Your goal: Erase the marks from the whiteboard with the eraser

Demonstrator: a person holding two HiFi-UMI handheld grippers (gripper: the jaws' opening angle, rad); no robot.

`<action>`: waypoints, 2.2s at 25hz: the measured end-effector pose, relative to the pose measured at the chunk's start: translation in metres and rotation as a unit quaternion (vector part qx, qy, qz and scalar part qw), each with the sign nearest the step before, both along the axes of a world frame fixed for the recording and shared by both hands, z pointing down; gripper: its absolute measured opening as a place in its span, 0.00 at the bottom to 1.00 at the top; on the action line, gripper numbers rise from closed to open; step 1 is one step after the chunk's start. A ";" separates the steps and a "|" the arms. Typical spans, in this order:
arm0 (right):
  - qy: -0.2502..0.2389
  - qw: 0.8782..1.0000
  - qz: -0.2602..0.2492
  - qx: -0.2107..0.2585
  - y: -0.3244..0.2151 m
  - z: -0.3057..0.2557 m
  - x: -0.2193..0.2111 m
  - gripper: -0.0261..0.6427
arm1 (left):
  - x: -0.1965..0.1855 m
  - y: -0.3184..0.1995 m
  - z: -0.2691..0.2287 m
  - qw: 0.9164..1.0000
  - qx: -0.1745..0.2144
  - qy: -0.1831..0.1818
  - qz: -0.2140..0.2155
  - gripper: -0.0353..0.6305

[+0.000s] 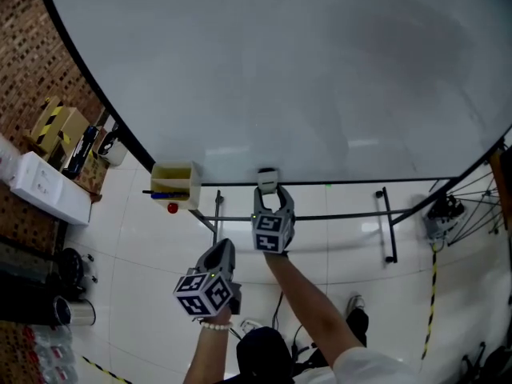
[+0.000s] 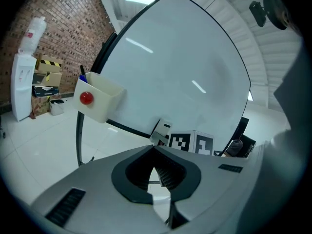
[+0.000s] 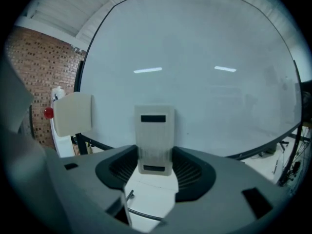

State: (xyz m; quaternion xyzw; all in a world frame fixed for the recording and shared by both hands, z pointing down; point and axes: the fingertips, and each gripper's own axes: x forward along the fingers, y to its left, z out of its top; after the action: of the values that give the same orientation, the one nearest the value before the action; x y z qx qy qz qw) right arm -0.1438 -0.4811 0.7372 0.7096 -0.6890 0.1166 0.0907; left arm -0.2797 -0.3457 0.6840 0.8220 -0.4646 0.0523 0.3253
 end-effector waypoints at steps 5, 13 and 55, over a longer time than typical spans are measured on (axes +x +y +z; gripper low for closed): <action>0.000 1.000 0.001 -0.005 0.016 -0.003 0.060 0.42 | 0.053 0.017 -0.005 1.000 -0.007 -0.005 0.005 0.04; 0.010 1.000 -0.006 -0.010 0.040 0.001 0.157 0.42 | 0.153 0.039 -0.025 1.000 0.012 -0.008 0.021 0.04; 0.004 0.998 0.062 0.013 0.178 0.006 0.693 0.43 | 0.640 0.113 0.014 0.988 0.009 0.007 0.156 0.04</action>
State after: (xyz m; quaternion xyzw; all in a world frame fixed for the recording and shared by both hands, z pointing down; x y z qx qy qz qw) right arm 0.5490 -0.3029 0.7435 0.7526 -0.6446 0.1101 0.0770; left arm 0.3599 -0.2328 0.6985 0.8876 -0.3289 0.0928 0.3088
